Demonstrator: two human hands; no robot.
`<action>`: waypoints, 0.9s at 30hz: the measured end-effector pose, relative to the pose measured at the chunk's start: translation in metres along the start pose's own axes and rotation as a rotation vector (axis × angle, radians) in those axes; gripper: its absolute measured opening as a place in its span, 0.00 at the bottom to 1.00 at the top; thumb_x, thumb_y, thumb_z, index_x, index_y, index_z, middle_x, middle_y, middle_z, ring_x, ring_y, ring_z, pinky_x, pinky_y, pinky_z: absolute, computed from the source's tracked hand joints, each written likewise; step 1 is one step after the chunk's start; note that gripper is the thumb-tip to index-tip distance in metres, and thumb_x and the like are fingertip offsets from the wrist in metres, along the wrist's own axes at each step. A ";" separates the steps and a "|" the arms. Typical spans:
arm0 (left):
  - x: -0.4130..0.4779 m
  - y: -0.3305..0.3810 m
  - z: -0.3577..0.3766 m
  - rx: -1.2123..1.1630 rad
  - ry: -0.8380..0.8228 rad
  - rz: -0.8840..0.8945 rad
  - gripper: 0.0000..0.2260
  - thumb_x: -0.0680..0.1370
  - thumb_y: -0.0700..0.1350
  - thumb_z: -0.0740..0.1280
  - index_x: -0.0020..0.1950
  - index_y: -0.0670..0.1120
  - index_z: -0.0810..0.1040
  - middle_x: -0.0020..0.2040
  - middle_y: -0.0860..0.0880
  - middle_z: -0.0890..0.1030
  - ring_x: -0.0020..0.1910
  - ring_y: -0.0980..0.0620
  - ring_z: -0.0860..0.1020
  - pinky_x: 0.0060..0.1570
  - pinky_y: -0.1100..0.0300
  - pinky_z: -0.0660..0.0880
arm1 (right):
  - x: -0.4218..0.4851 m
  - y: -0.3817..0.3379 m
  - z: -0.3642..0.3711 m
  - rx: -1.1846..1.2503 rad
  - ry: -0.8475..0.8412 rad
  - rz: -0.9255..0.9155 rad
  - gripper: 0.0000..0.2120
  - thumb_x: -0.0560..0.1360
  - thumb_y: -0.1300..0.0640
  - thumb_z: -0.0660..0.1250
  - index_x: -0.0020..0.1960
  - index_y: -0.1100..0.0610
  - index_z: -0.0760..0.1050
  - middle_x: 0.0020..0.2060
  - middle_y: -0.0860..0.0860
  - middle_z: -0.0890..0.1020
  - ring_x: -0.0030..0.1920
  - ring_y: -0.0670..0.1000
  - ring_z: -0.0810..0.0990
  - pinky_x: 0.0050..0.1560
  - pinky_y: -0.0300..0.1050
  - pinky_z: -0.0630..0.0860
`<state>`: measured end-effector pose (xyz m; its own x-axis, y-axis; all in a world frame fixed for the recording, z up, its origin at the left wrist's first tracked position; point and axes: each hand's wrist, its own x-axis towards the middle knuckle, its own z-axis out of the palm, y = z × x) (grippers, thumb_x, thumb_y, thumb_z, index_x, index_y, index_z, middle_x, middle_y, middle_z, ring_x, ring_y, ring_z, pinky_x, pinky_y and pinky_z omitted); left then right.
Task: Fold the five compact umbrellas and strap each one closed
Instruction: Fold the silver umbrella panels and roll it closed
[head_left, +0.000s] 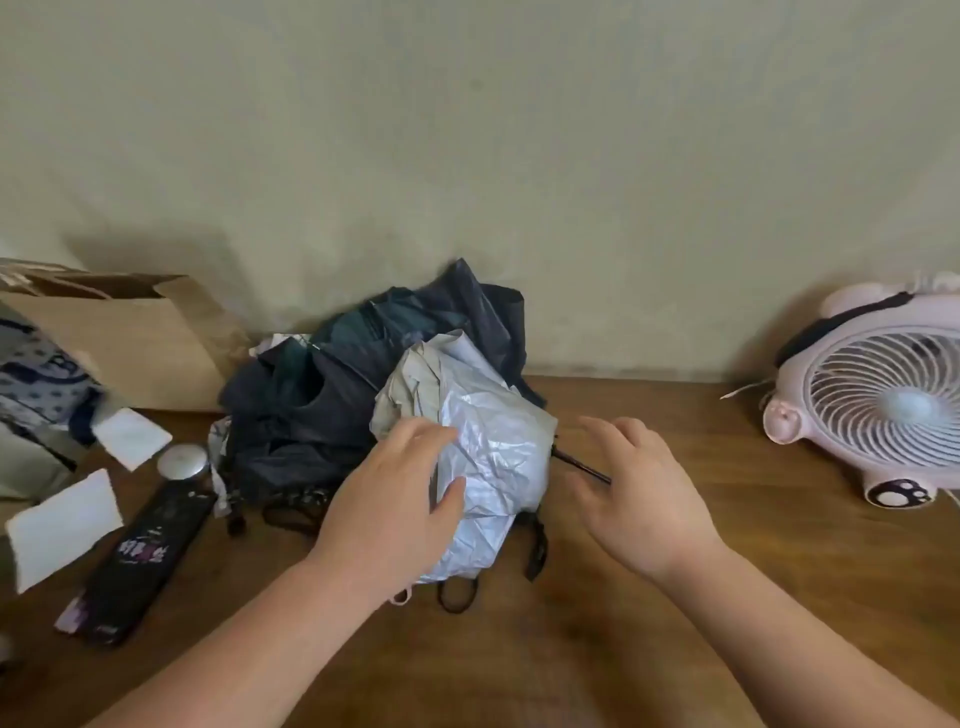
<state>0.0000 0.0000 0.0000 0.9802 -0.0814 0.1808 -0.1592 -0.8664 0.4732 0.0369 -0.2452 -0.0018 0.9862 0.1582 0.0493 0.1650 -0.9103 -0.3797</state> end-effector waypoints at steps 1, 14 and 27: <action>-0.003 -0.004 0.010 -0.009 0.031 0.028 0.19 0.81 0.53 0.66 0.71 0.54 0.72 0.67 0.61 0.68 0.58 0.59 0.75 0.51 0.62 0.76 | 0.003 0.008 0.012 -0.005 0.020 -0.013 0.29 0.78 0.44 0.66 0.77 0.45 0.64 0.69 0.48 0.72 0.68 0.51 0.72 0.64 0.45 0.74; -0.040 -0.016 0.098 0.059 0.220 0.141 0.21 0.81 0.54 0.65 0.73 0.53 0.71 0.69 0.56 0.70 0.67 0.54 0.70 0.63 0.56 0.72 | 0.012 0.027 0.112 0.170 0.082 -0.056 0.24 0.78 0.47 0.65 0.73 0.46 0.65 0.62 0.51 0.82 0.58 0.57 0.81 0.53 0.50 0.77; -0.150 0.005 0.091 0.013 0.550 0.215 0.09 0.78 0.51 0.69 0.56 0.51 0.80 0.59 0.53 0.75 0.64 0.51 0.70 0.68 0.51 0.66 | -0.138 0.009 0.061 1.510 -0.186 0.502 0.10 0.85 0.51 0.60 0.47 0.55 0.70 0.24 0.47 0.61 0.20 0.44 0.56 0.19 0.35 0.50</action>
<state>-0.1373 -0.0364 -0.1032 0.7202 0.0085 0.6937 -0.3429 -0.8648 0.3667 -0.0986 -0.2516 -0.0685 0.8991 0.1184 -0.4213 -0.4370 0.2943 -0.8499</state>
